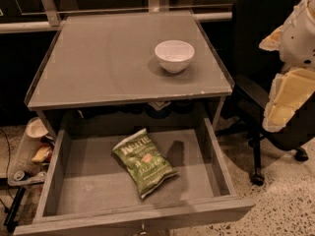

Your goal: Pick green jalapeno chip bag from top drawer and place on counter

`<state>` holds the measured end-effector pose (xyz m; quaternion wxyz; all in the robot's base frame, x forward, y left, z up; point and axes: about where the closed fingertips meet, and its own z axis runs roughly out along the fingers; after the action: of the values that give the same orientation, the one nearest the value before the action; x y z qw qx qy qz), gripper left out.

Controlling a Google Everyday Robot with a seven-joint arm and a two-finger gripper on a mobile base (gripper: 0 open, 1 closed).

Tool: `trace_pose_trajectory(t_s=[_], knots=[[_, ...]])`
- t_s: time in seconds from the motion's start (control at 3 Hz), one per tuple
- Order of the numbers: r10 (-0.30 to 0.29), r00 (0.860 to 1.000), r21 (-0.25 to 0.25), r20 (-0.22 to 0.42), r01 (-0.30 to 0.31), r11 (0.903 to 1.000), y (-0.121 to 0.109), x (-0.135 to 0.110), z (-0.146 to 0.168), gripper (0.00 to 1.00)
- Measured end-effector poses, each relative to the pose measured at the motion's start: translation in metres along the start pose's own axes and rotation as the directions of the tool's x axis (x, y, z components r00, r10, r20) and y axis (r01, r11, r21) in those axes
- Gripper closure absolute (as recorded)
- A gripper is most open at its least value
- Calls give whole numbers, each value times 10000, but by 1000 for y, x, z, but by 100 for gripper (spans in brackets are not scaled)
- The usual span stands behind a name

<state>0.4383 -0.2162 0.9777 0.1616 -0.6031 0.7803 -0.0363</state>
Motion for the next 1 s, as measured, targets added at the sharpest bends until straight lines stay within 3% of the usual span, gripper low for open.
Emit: trace_pose_trajectory(t_s=[0.33, 0.67, 1.0], knots=[[-16, 10000, 81, 48, 16, 10000, 2, -2, -1, 0], [-297, 9995, -171, 132, 299, 9994, 28, -15, 7, 0], [-1082, 9938, -1142, 244, 1102, 9873, 82, -28, 27, 0]])
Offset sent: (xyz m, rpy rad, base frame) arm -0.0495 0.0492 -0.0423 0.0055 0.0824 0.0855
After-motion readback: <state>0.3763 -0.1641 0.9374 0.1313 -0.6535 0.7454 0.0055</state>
